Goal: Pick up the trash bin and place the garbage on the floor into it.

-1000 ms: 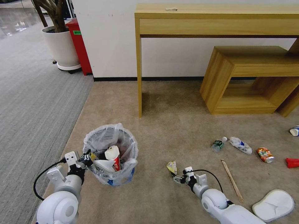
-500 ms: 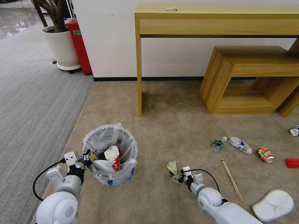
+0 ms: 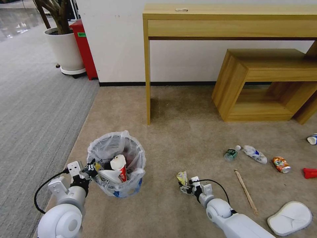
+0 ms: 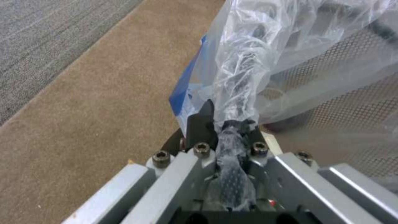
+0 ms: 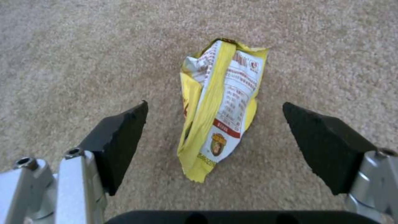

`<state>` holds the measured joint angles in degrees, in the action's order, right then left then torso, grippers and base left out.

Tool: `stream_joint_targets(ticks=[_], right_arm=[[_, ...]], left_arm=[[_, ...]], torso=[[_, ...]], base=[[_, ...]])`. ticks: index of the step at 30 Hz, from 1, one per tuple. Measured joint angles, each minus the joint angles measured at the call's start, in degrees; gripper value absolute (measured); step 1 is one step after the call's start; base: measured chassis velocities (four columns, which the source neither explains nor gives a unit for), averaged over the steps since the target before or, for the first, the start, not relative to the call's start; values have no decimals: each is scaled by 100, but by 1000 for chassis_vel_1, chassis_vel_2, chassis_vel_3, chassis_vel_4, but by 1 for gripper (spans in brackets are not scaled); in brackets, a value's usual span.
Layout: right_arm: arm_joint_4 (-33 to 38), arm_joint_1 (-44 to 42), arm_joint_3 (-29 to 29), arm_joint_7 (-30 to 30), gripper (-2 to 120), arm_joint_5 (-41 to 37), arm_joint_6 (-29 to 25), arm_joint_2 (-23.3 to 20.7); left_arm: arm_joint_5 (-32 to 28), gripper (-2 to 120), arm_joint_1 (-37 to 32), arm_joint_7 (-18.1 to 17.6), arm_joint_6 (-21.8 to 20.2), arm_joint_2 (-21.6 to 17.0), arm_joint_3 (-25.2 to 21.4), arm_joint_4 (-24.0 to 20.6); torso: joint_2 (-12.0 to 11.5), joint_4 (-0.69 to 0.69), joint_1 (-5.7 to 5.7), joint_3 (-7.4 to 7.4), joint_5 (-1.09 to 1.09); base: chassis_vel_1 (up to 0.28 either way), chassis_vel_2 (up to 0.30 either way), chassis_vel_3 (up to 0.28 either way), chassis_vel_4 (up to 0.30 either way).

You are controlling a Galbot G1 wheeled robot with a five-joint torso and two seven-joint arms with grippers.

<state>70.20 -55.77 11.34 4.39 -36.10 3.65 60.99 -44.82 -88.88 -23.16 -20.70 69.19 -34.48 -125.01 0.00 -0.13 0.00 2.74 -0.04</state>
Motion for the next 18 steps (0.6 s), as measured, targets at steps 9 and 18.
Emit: stream_joint_targets(ticks=[9,18], right_arm=[[-234,70,11,4,78,106,-47,148],[-322,108,20,23,76,172,-76,181]], left_arm=[[-2,1,-5,0,3,0,-2,-5],[-2,1,-5,1,12,4,-3,-5]], torso=[[0,0,0,0,0],[0,0,0,0,0]], base=[[0,0,0,0],[0,0,0,0]])
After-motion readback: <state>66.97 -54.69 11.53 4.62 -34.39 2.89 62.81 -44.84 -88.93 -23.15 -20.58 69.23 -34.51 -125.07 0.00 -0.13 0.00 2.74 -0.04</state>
